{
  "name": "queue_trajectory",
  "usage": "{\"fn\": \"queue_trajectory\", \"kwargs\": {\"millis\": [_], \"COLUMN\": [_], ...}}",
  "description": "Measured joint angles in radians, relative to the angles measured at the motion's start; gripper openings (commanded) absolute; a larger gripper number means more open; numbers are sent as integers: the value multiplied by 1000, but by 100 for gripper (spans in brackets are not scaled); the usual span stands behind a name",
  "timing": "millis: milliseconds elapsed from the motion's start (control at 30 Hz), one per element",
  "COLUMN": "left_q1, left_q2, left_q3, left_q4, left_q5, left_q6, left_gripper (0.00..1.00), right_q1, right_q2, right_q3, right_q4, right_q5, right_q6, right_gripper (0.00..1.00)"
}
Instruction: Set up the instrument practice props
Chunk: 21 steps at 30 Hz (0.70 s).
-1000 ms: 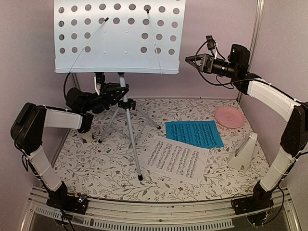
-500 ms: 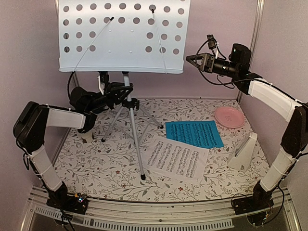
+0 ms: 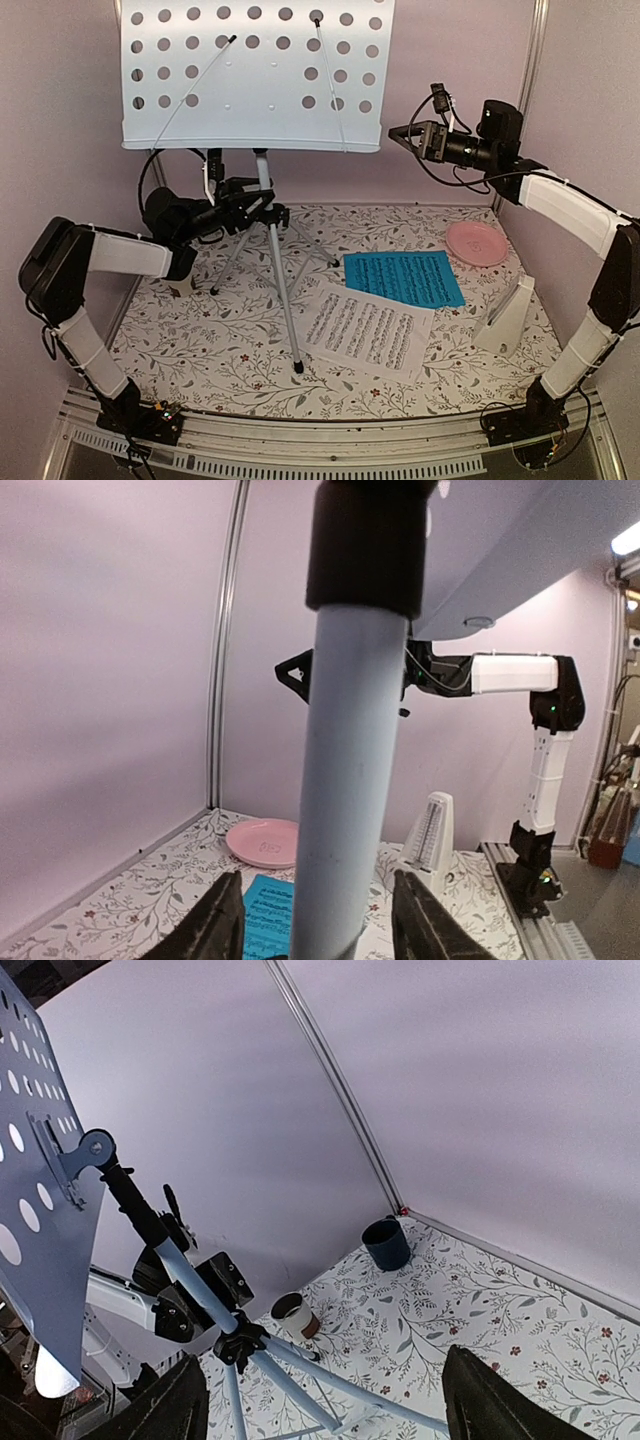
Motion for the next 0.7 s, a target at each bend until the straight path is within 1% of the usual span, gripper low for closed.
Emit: {"fn": "queue_trajectory", "kwargs": {"millis": [100, 200, 400, 567, 700], "left_q1": [3, 10, 23, 24, -1], "left_q2": [-22, -62, -174, -312, -457], "left_q3": [-38, -99, -231, -351, -430], "left_q4": [-3, -3, -16, -80, -221], "left_q5": [-19, -41, -104, -178, -251], "left_q6": [3, 6, 32, 90, 194], "left_gripper": [62, 65, 66, 66, 65], "right_q1": [0, 0, -2, -5, -4], "right_q2": [-14, -28, -72, -113, -153], "right_q3": [-23, -37, -68, -108, -151], "right_q4": [-19, -51, -148, -254, -349], "right_q5": [14, 35, 104, 168, 222], "right_q6": [-3, -13, -55, -95, -123], "right_gripper": [82, 81, 80, 78, 77]}}
